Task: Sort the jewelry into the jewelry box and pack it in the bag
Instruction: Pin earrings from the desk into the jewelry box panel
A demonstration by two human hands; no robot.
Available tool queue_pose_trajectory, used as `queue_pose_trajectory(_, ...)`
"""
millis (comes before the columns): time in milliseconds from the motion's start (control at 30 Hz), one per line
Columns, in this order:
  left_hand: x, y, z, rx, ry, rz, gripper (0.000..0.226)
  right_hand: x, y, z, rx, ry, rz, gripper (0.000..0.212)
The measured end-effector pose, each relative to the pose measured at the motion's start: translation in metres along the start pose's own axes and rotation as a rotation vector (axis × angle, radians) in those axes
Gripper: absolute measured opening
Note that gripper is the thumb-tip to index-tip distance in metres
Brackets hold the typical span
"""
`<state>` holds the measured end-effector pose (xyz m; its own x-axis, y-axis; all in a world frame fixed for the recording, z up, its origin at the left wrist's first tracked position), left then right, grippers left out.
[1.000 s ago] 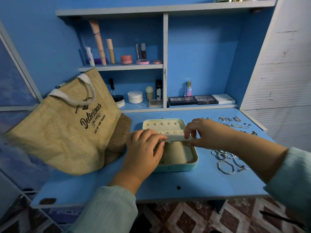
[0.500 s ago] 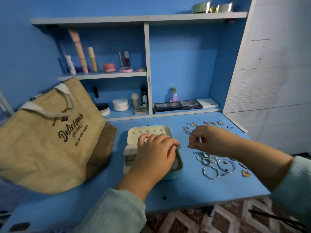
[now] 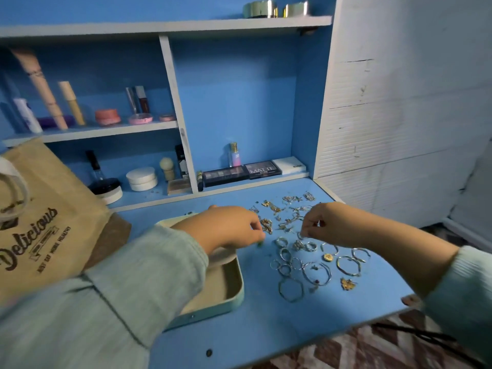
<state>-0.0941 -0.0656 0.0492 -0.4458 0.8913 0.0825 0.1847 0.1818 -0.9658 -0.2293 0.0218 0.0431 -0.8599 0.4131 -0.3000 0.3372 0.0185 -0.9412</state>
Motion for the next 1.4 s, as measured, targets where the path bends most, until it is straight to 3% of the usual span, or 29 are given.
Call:
queue_pose_trajectory(200,-0.021,-0.003,0.051,-0.067,-0.002,-0.02,0.033,0.023,-0.006,0.03,0.025,0.066,0.007,0.021)
queue_pose_trajectory(500,-0.056,0.0,0.125,0.095,-0.058,-0.027,0.033,0.037,-0.003,0.077,0.009,0.054,-0.008,0.019)
queue_pose_trajectory(800,-0.055,0.009,0.146,0.17,0.048,0.16,0.03,0.044,0.015,0.104,-0.108,0.014,-0.203,0.027)
queue_pose_trajectory(1033,-0.064,0.009,0.148,0.277,0.029,-0.039,0.01,0.049,0.013,0.111,-0.104,0.005,-0.167,0.018)
queue_pose_trajectory(1267,-0.067,0.012,0.147,0.33,-0.072,-0.018,0.022,0.048,0.01,0.119,-0.124,0.013,-0.219,0.017)
queue_pose_trajectory(1400,-0.072,0.015,0.149,0.249,-0.133,-0.098,0.02,0.049,0.012,0.121,-0.136,0.023,-0.253,0.02)
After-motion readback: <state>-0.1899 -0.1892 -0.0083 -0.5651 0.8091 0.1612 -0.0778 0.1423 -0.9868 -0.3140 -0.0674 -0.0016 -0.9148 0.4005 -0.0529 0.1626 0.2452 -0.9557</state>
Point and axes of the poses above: each hand's wrist, its own z-axis towards the middle knuckle, its own y-axis out of the palm, x = y × z, the point moved 7 cm from there along z, towards the middle knuckle, and after that the axes turned 11 degrees about y, right-handed, at the moved point
